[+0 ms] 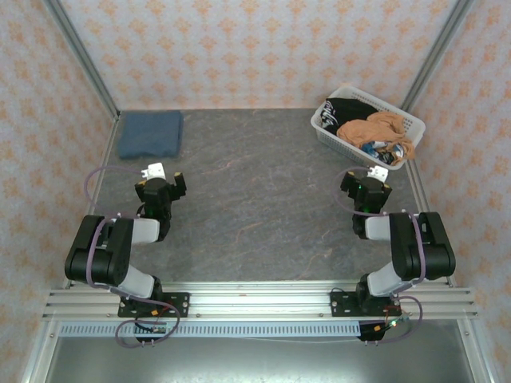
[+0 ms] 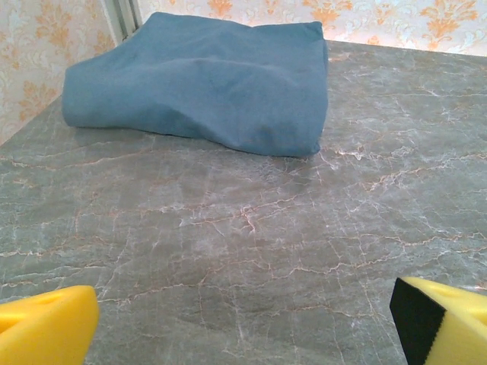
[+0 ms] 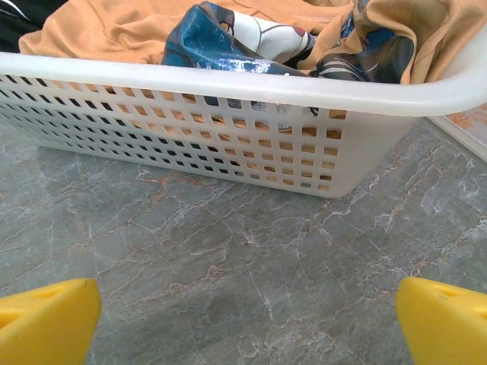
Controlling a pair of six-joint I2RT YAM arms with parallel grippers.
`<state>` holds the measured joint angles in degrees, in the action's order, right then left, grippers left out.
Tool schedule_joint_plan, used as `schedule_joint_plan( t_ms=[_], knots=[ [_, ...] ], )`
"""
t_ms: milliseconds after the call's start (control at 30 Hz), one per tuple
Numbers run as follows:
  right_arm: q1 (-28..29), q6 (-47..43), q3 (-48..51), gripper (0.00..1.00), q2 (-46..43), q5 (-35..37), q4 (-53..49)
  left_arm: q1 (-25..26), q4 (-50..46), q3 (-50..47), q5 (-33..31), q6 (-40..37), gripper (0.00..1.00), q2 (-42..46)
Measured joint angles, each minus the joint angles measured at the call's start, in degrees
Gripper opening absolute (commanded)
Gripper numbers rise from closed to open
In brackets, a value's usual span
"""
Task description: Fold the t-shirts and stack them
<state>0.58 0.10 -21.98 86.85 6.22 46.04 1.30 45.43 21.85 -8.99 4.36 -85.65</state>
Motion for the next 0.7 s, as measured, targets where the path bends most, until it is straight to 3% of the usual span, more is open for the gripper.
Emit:
schedule_joint_plan(
  t_ms=[700],
  knots=[
    [1.0, -0.9, -0.5, 0.99, 0.0, -0.1, -0.3, 1.7, -1.1, 0.6, -0.9, -1.9, 1.00, 0.0]
  ],
)
